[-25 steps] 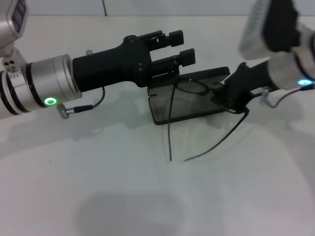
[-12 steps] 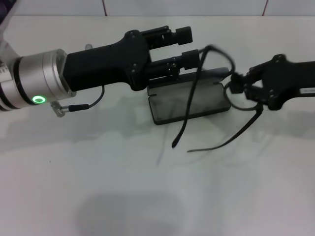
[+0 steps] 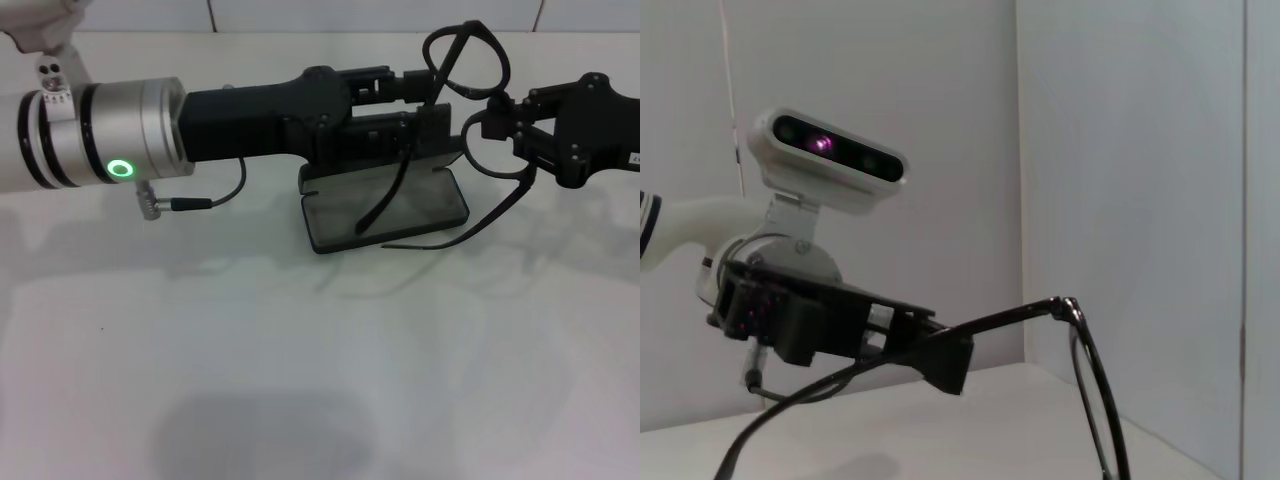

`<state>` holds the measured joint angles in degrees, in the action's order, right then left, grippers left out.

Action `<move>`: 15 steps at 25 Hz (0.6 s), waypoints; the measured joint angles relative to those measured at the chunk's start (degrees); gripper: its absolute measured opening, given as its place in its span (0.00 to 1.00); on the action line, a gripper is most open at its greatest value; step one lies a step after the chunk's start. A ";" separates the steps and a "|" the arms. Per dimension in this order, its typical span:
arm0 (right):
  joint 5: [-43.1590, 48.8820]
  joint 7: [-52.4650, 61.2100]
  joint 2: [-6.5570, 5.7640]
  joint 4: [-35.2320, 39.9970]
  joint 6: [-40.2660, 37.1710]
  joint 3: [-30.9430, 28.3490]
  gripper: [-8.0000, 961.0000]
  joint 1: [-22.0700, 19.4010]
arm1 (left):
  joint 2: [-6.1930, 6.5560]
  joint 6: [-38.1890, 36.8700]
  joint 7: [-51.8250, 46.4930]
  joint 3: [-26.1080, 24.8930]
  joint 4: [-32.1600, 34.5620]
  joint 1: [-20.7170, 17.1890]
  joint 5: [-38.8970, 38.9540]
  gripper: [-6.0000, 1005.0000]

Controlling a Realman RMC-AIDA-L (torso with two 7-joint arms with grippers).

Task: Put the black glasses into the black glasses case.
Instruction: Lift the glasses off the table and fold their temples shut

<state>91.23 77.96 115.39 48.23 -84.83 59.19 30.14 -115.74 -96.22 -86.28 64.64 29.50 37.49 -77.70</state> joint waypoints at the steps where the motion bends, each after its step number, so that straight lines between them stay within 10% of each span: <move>1: -0.04 -0.23 0.04 -0.09 -0.03 -0.02 0.11 0.09 | -0.02 -0.01 -0.12 0.02 0.07 0.05 -0.03 0.62; 15: -0.82 -0.64 0.22 -1.18 0.24 -0.23 0.11 -0.10 | 0.15 -4.83 -0.72 0.12 3.49 -0.98 3.55 0.62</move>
<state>90.40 77.32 115.61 47.05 -84.60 58.96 30.04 -115.58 -101.05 -87.00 64.75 32.99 36.51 -74.15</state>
